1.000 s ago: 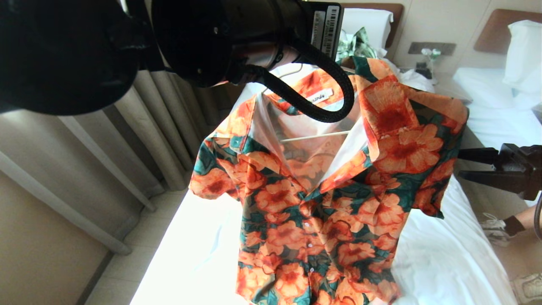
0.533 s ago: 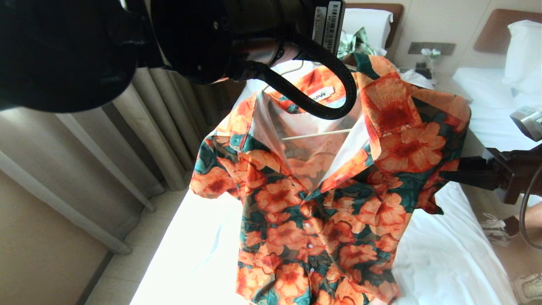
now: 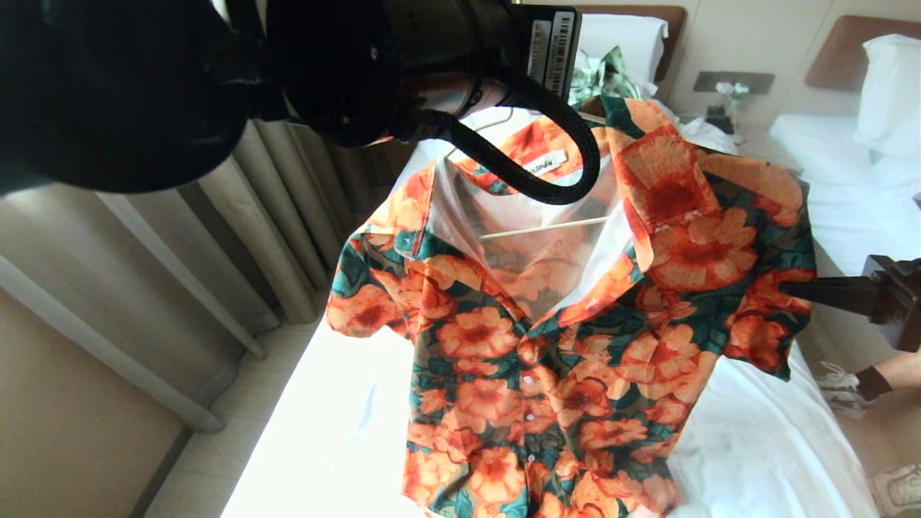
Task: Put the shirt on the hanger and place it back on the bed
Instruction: Take the clothes hanger out of the clothes
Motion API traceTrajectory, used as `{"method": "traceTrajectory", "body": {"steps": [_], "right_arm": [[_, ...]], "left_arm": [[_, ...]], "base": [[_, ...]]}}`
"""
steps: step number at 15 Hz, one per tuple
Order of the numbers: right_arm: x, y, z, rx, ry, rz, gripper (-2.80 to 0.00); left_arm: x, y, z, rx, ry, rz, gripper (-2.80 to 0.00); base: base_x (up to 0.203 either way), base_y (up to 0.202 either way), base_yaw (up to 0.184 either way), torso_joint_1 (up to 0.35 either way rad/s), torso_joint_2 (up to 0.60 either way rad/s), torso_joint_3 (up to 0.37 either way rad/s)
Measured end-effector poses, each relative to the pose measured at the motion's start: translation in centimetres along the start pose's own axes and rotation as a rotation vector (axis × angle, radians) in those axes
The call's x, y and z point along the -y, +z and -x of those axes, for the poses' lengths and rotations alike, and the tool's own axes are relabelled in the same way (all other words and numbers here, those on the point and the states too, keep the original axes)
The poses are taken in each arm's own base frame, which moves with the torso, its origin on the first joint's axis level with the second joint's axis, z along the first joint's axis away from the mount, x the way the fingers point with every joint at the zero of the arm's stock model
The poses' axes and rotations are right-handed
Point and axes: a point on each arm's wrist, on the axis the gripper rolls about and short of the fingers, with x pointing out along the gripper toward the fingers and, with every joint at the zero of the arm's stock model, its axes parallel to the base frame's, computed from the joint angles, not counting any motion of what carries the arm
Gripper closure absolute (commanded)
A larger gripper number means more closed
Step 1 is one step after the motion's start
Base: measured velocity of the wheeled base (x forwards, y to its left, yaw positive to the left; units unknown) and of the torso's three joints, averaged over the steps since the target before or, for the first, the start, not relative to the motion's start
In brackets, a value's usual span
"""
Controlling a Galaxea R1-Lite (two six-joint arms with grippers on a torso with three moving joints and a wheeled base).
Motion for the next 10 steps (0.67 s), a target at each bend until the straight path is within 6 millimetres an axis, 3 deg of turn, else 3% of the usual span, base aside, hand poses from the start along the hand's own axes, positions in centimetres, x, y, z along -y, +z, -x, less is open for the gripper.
{"method": "traceTrajectory", "body": {"steps": [10], "right_arm": [[0.0,-1.4,2.9,0.008,-0.084,-0.047,0.00]], "left_arm": [[-1.0,-0.3,-0.8,-0.004,0.034,0.002,0.00]], "base": [[0.000,0.000,0.000,0.000,0.00,0.000]]}}
